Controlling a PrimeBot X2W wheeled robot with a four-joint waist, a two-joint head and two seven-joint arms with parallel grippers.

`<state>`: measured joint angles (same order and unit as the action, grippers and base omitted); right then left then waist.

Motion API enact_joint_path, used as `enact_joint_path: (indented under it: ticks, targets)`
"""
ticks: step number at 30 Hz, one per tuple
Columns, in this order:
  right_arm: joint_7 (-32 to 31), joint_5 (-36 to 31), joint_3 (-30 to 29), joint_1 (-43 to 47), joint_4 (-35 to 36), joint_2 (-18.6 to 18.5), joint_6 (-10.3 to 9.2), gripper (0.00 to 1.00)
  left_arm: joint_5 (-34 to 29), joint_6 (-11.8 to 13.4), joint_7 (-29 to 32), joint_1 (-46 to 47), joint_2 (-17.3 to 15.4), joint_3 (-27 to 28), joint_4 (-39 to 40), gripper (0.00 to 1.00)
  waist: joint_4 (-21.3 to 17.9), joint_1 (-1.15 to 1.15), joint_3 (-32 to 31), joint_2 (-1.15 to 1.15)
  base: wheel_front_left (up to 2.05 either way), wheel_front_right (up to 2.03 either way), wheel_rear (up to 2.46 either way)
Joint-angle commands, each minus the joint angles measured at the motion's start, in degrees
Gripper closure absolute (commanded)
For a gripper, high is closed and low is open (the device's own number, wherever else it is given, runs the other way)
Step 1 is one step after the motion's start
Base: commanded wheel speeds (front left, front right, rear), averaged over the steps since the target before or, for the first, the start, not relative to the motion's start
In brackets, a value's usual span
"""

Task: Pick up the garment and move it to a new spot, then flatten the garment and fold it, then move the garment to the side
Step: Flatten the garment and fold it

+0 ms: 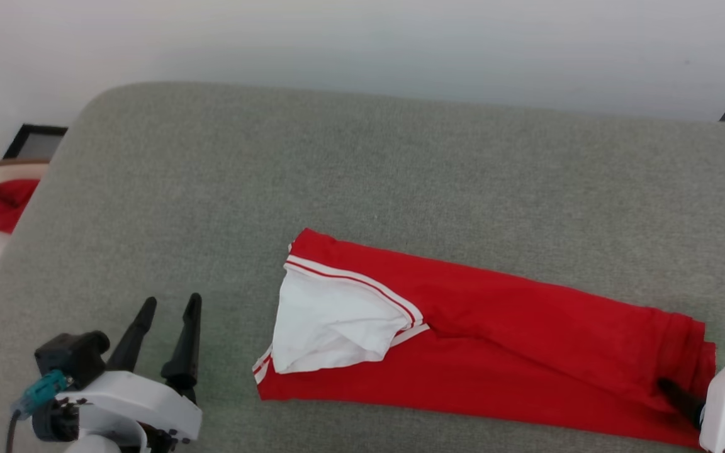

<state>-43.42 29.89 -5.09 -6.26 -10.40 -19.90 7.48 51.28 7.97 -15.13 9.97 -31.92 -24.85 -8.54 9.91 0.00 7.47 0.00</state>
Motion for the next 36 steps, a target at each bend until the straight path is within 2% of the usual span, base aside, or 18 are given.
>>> enact_joint_path:
  ticks: [1, 9, 10, 11, 12, 14, 23, 36]
  targets:
    - [-0.6, -0.3, 0.4, -1.2, -0.8, 0.5, 0.02, 0.00, -1.1, -0.8, 0.0, -0.6, 1.1, 0.9, -0.3, 0.00, 0.9, 0.00, 2.2, 0.00, 0.00, 0.00, 0.00]
    - [-2.1, 0.7, 3.3, -3.7, -6.7, 1.8, 0.02, 0.00, -3.5, -3.0, 0.1, 0.2, 4.4, 3.2, -1.4, 0.00, 1.5, 0.00, 4.4, 0.00, 0.00, 0.00, 0.00]
    - [-3.0, 1.3, 4.2, -3.9, -7.8, 2.0, 0.03, 0.11, -3.9, -3.2, 0.0, 0.2, 4.8, 3.4, -1.6, 0.00, 1.6, 0.00, 4.5, 0.00, 0.00, 0.00, 0.00]
    - [-3.8, 1.9, 5.3, -4.2, -8.6, 2.1, 0.04, 0.76, -4.1, -3.5, 0.0, 0.3, 5.1, 3.7, -1.8, 0.00, 1.7, 0.00, 4.6, 0.00, 0.00, 0.00, 0.00]
    - [-4.6, 2.7, 6.2, -4.4, -9.2, 2.2, 0.04, 1.00, -4.3, -3.6, 0.0, 0.3, 5.5, 3.9, -1.9, 0.00, 1.8, 0.00, 4.7, 0.00, 0.00, 0.00, 0.00]
    - [-6.4, 3.9, 7.6, -4.6, -10.0, 1.9, 0.05, 1.00, -4.8, -3.9, 0.0, 0.3, 6.0, 4.6, -2.1, 0.00, 1.9, 0.00, 4.9, 0.00, 0.00, 0.00, 0.00]
    - [-5.6, 5.1, 5.2, -8.8, -10.8, -1.8, -0.11, 1.00, -6.7, -5.3, 0.0, -1.0, 8.2, 7.2, -2.7, 0.00, 1.6, 0.00, 4.7, 0.00, 0.00, 0.00, 0.00]
    - [-3.6, 2.9, 0.2, -10.7, -12.1, -9.5, -0.03, 1.00, -8.1, -6.6, 0.0, -3.8, 9.2, 9.7, -3.3, 0.00, 0.1, 0.00, 0.6, 0.00, 0.00, 0.00, 0.00]
